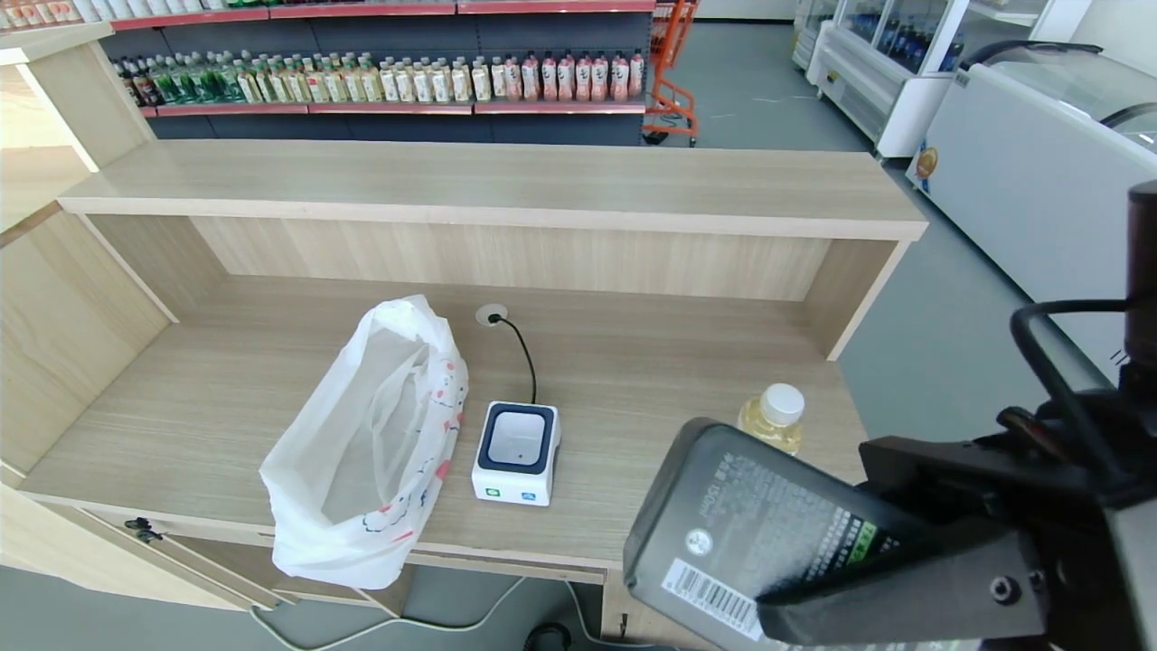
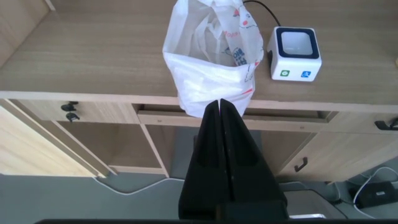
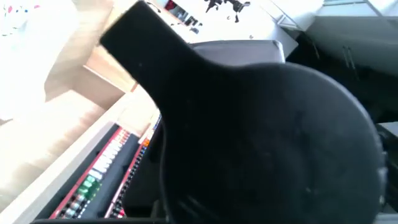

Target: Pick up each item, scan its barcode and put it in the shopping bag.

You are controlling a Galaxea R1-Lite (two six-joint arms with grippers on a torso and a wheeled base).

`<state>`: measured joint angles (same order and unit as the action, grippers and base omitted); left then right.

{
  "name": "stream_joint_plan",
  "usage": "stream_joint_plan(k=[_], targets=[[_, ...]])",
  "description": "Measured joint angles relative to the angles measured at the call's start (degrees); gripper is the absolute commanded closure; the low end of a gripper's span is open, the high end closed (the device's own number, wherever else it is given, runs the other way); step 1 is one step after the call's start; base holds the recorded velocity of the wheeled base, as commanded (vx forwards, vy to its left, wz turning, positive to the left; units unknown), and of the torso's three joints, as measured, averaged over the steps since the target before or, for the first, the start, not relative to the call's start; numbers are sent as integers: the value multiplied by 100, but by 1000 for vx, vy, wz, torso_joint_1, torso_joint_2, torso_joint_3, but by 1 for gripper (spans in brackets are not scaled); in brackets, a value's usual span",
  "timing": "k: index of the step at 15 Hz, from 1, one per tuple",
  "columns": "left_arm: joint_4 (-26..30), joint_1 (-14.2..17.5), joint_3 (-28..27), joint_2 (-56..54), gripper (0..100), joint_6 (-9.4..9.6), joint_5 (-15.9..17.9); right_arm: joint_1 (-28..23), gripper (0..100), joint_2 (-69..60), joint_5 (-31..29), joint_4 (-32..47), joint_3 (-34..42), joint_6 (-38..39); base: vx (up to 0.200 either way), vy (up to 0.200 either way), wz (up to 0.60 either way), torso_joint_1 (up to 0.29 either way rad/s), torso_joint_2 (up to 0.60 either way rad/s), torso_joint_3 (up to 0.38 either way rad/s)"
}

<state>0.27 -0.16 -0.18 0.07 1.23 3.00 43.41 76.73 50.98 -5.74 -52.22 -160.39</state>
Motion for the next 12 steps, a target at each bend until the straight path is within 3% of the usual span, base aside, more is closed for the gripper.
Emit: stream_joint_plan(k=[3, 8, 12], targets=[[0, 0, 0, 0, 100, -1, 0, -41, 100, -368, 338, 106, 79, -2, 0, 0, 0, 0, 0, 0], [-2, -2, 0, 0, 100, -1, 0, -673, 100, -1215, 1131, 293, 258, -2, 0, 0, 0, 0, 0, 0], [0, -2, 0, 0, 100, 0, -2, -775, 100, -1447, 1178, 490, 322, -2, 0, 0, 0, 0, 0, 0]])
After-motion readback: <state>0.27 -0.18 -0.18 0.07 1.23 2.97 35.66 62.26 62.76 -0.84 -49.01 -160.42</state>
